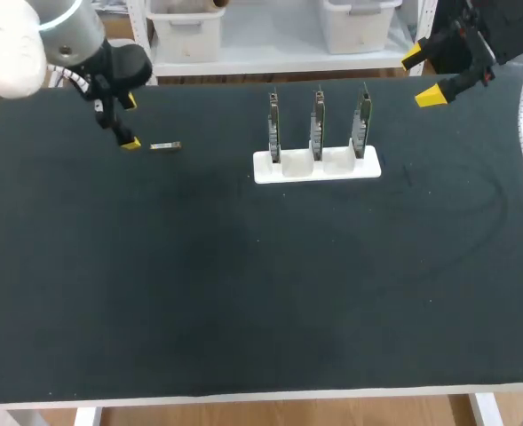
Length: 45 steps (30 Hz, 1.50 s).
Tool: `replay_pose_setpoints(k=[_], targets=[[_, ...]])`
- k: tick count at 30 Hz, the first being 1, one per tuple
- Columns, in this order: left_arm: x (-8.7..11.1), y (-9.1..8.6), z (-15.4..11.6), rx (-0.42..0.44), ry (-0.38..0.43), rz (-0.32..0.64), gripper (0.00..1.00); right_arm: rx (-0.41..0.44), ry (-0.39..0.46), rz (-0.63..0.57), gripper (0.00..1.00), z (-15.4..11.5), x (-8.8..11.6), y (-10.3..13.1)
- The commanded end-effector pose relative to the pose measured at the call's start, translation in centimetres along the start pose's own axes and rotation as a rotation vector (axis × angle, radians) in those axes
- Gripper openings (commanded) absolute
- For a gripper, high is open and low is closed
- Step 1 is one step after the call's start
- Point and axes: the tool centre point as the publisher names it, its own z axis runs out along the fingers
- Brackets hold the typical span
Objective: Pick up the optical module with the left hand, and insert it into the network port with the right hand.
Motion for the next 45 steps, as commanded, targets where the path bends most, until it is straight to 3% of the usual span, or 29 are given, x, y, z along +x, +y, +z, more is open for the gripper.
replay_pose_setpoints(k=[1,14,21,34,39,45], targets=[[-1.3,1.5,1.8,0.056,-0.011,0.011,1.00,0.000,0.000,0.000,1.00,0.0,0.0,0.0],[0.0,1.1,4.3,0.109,0.002,-0.022,1.00,0.000,0.000,0.000,1.00,0.0,0.0,0.0],[-1.0,1.2,4.9,0.131,-0.042,0.009,1.00,0.000,0.000,0.000,1.00,0.0,0.0,0.0],[-1.1,1.2,4.9,0.137,-0.041,0.007,1.00,0.000,0.000,0.000,1.00,0.0,0.0,0.0],[-1.8,2.5,4.2,0.080,-0.037,0.013,1.00,0.000,0.000,0.000,1.00,0.0,0.0,0.0],[-2.8,3.2,5.0,0.096,-0.029,0.058,1.00,0.000,0.000,0.000,1.00,0.0,0.0,0.0]])
